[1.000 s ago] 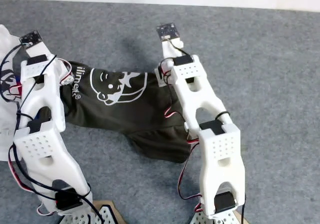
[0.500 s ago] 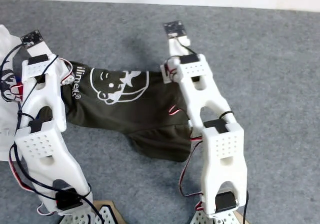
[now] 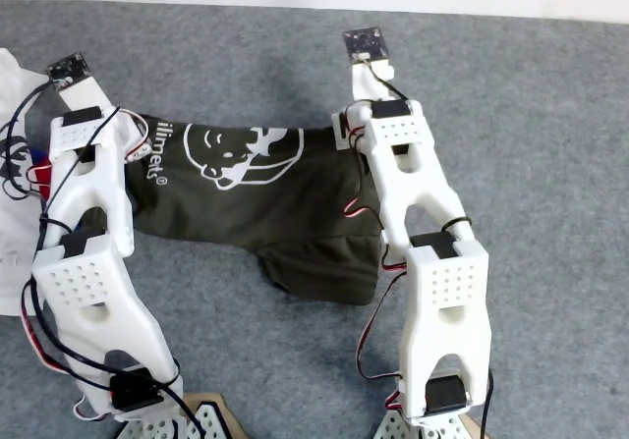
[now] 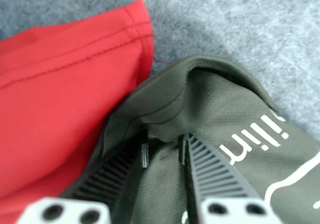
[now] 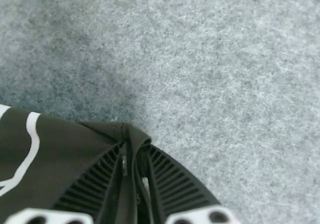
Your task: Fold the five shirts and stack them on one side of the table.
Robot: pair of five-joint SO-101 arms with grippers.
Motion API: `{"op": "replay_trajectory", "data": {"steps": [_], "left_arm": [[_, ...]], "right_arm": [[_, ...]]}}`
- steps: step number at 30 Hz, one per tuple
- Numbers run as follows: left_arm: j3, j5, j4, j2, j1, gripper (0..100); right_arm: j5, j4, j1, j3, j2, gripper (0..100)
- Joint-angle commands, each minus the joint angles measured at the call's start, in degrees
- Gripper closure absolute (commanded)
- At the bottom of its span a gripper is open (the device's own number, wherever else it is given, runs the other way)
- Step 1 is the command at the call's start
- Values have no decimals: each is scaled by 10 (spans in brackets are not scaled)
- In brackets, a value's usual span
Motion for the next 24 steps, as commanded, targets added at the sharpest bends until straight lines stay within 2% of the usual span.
{"op": "replay_trajectory", "data": {"steps": [1, 4, 6, 11, 17, 21, 24], "left_arm": [[-40, 6, -12, -4, 14, 816], [-63, 6, 8, -4, 12, 729], [-85, 6, 40, -4, 10, 671], [-171, 6, 148, -5, -11, 580], [-336, 7, 348, -5, -18, 575], [-443, 50, 465, -5, -15, 575], [-469, 56, 483, -15, -14, 575]], "right_arm": [[-5, 23, 13, -39, -17, 902], [-5, 62, 12, -65, -29, 724], [-5, 87, 12, -81, -36, 673], [-5, 196, 12, -135, -73, 733], [-11, 355, 5, -154, -168, 768], [-28, 376, 0, -71, -269, 768], [-29, 339, -11, 45, -378, 768]]}}
